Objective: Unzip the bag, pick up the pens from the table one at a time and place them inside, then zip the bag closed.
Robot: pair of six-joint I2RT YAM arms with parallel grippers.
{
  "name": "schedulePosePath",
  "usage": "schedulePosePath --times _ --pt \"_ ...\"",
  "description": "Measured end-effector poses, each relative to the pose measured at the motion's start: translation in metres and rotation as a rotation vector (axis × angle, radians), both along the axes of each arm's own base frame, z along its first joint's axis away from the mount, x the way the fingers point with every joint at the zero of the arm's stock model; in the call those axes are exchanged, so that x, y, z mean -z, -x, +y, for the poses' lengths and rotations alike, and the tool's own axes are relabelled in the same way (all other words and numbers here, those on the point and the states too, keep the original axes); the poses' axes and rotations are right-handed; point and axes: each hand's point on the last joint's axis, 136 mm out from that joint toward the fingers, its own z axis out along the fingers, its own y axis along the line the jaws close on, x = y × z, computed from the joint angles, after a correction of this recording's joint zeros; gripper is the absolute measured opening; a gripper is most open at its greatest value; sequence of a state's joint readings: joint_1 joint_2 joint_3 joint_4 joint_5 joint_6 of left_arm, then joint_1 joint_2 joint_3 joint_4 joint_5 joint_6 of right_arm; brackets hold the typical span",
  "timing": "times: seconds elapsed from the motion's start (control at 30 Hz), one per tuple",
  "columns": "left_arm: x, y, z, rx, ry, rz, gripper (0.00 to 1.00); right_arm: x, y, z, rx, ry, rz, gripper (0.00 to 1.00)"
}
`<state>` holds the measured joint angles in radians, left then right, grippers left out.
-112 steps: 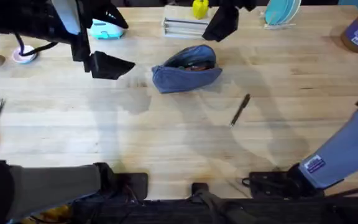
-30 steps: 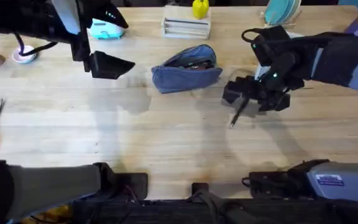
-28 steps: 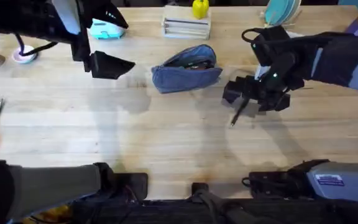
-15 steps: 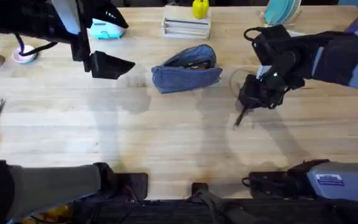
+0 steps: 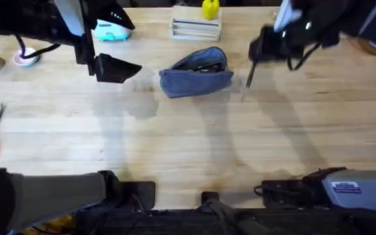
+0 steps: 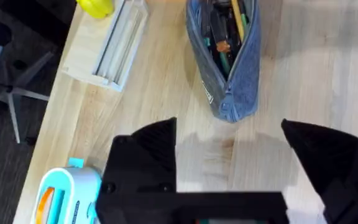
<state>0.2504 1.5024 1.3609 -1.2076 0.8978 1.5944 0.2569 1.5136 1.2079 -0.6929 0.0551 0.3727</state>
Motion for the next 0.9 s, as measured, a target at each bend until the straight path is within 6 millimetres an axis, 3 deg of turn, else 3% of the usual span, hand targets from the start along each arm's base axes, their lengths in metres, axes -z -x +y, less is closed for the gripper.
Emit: schedulePosePath --times 0.17,0.27,0.4,0.43,0.63,0.9 --pt "0.000 0.000 0.000 0.000 0.000 0.000 0.992 -0.066 -0.043 0.016 -0.215 0.059 -0.257 0.043" --pt "0.000 0.000 0.000 0.000 0.000 0.000 0.993 -0.084 -0.053 0.033 -0.387 0.077 -0.360 0.042" --pt "0.000 0.000 0.000 0.000 0.000 0.000 0.993 -0.094 -0.049 0.061 -0.657 0.072 -0.450 0.041" --pt "0.000 0.000 0.000 0.000 0.000 0.000 0.993 -0.096 -0.040 0.080 -0.873 0.082 -0.508 0.040" --pt "0.000 0.000 0.000 0.000 0.000 0.000 0.993 -0.082 -0.024 0.115 -1.274 0.072 -0.629 0.038" --pt "0.000 0.000 0.000 0.000 0.000 0.000 0.993 -0.055 -0.012 0.145 -1.573 0.091 -0.730 0.035"
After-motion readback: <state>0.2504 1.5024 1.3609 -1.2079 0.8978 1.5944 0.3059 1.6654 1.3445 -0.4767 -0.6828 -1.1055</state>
